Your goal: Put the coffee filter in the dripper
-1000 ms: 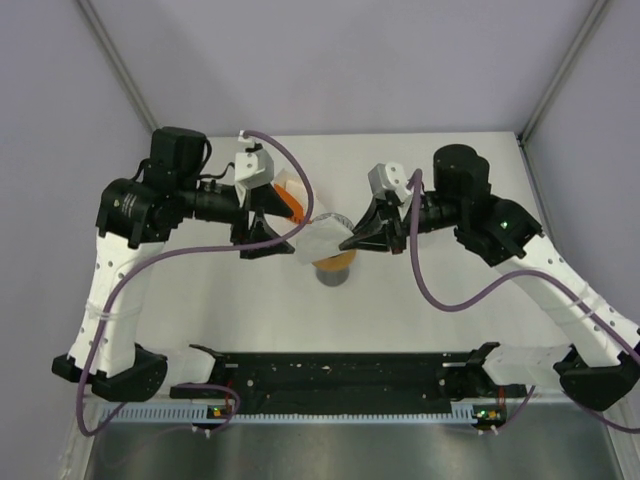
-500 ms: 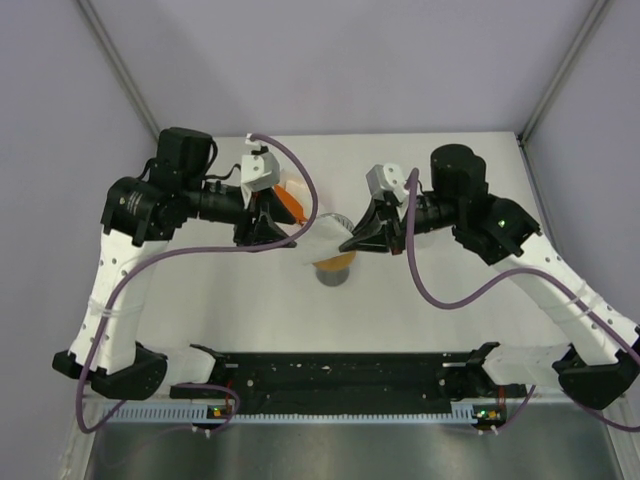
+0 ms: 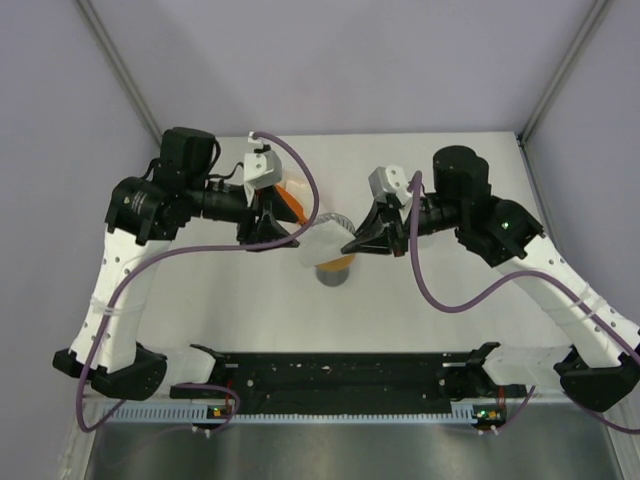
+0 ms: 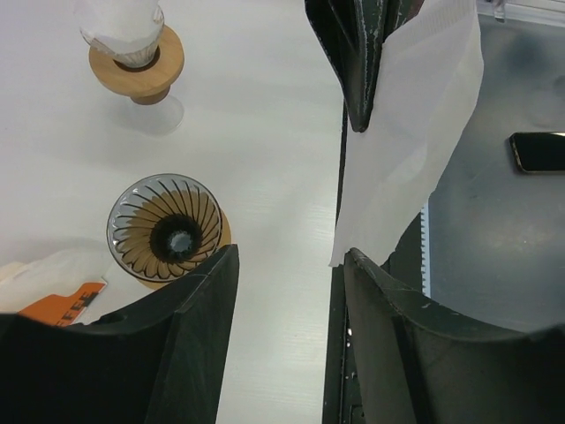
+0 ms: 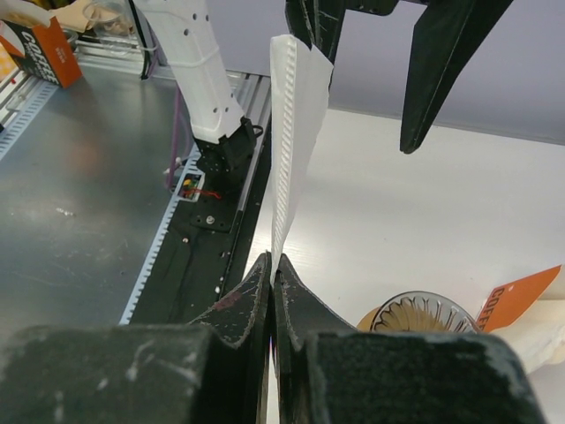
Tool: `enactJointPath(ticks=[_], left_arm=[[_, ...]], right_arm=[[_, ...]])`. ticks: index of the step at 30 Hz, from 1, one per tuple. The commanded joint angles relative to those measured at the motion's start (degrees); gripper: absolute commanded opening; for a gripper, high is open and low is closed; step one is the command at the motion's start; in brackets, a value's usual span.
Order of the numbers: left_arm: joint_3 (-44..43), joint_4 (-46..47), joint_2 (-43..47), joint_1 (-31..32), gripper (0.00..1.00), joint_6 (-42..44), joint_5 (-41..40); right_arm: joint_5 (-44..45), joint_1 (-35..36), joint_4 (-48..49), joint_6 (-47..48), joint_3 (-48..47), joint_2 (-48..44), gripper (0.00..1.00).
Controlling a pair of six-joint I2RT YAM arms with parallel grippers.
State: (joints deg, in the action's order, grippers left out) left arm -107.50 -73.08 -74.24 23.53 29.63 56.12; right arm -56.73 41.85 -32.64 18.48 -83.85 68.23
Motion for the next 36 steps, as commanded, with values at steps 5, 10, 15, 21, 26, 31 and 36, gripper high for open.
enactJointPath(ticks=[5,10,15,21,26,31,36], left_arm=[[2.38,7.16,-0.38,1.52,0.53,-4.23,2.06],[4.40,7.69,-0.47,3.80,0.56,-4.67,5.05],[5.90,6.46,-0.30,3.89,0.56,-3.18,8.12],[6.60,7.07,-0.47,4.07,0.17,-4.49,9.89],[8.36,13.56,0.23,3.98,0.00,-15.08,-0.79],[7.66,19.98,0.50,2.67,0.00,-29.43,-24.77],[3.80,22.63,0.59,1.08,0.00,-39.63,-42.99]], right_arm=[[-1.54,-0.27,1.00,1.03,0.18,-1.08,0.00],[-1.10,-0.27,1.09,1.21,-0.08,-0.64,0.00],[1.70,-0.19,1.09,0.86,-0.69,0.24,0.00],[2.84,-0.27,2.58,-0.63,-1.31,2.26,0.00],[15.13,-0.62,6.80,-6.08,-1.14,2.53,0.40],[37.60,-0.98,11.19,-14.68,-1.22,2.44,0.70],[48.73,-0.28,11.11,-24.61,-5.34,5.06,0.66]])
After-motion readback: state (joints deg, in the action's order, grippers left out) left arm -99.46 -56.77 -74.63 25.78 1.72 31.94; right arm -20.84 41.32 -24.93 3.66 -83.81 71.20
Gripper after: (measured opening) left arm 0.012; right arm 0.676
